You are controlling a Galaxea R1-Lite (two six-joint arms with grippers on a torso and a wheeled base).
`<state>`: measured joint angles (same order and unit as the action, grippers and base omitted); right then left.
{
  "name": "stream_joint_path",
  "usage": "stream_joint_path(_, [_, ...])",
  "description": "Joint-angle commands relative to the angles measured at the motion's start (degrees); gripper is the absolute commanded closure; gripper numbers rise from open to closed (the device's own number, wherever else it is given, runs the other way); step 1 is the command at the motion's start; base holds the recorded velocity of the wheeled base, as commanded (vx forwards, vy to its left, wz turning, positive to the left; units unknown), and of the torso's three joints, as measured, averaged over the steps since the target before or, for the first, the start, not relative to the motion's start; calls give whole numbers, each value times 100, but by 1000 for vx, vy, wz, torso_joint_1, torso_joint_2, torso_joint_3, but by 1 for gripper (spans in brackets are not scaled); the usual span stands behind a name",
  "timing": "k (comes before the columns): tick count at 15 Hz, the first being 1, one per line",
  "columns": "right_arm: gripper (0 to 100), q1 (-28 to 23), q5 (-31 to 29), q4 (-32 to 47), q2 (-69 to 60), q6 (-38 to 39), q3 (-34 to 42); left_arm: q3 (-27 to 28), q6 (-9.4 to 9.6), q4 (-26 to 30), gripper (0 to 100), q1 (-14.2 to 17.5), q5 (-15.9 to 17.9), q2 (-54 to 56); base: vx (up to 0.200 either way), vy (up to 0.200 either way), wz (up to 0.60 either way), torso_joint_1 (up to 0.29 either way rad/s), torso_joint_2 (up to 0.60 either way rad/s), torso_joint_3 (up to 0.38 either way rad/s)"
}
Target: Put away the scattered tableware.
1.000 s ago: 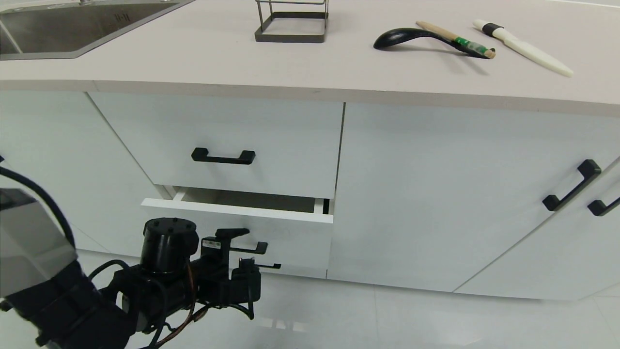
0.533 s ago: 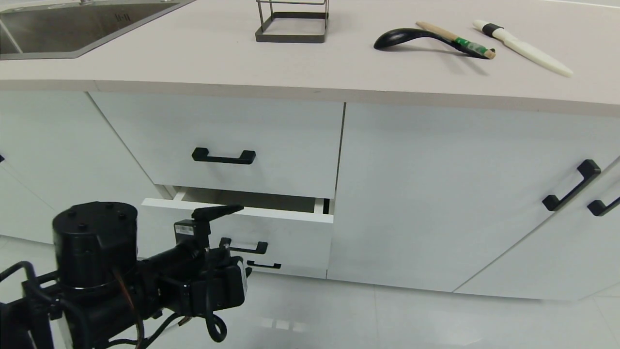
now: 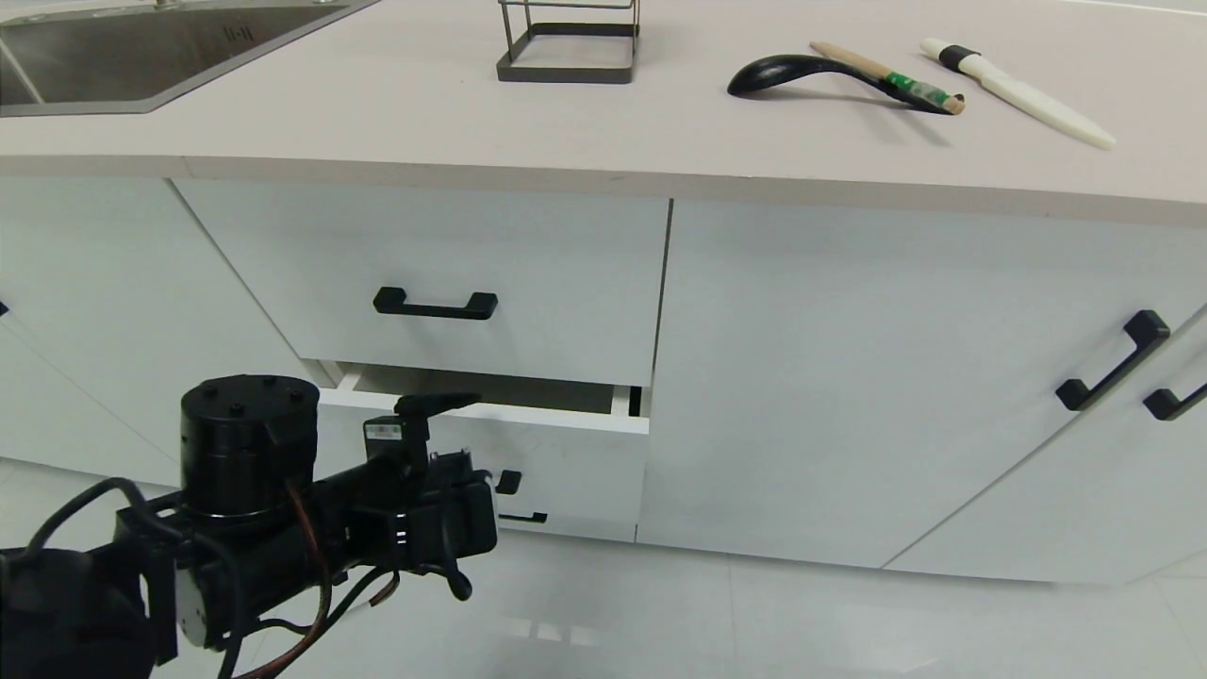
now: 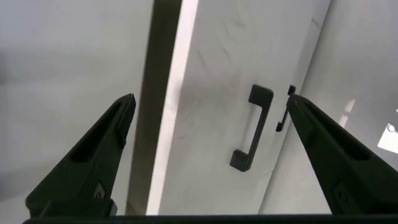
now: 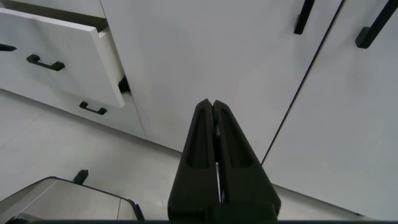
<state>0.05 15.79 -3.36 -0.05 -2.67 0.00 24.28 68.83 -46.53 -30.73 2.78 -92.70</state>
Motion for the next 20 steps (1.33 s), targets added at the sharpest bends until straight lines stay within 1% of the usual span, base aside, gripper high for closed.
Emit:
stream_joint_path(1, [100,4,3,2,5,3,0,33,-27,-93,0,129,21,-363,0,0,0,0,0,0])
stream_joint_path(2, [100,-5,3,2,5,-5,0,59,-159,-278,0,199,144,-521,0,0,0,0,0,0])
stream_joint_path(3, [100,4,3,2,5,-5,0,85,-238,-462,0,270,214,-636,0,0,0,0,0,0])
stream_joint_path(6, [100,-5,3,2,5,3,0,156,-247,-611,0,428,223,-908,0,0,0,0,0,0])
stream_joint_path(8, [100,4,3,2,5,-5,0,191,-238,-638,0,437,232,-1066,0,0,0,0,0,0])
stream_joint_path(10, [100,4,3,-6,5,-5,0,358,-212,-691,0,445,232,-1260,0,0,0,0,0,0])
stream_joint_path(12, [100,-5,3,2,5,-5,0,411,-159,-831,0,445,232,-1409,0,0,0,0,0,0])
stream_joint_path(14, [100,4,3,-6,5,-5,0,367,25,-945,0,445,232,-1488,0,0,0,0,0,0])
stream_joint_path(18, [100,4,3,-6,5,-5,0,164,52,-954,0,445,232,-1488,0,0,0,0,0,0])
stream_joint_path(20, [100,4,3,2,5,-5,0,-29,52,-1095,0,480,232,-1488,0,0,0,0,0,0])
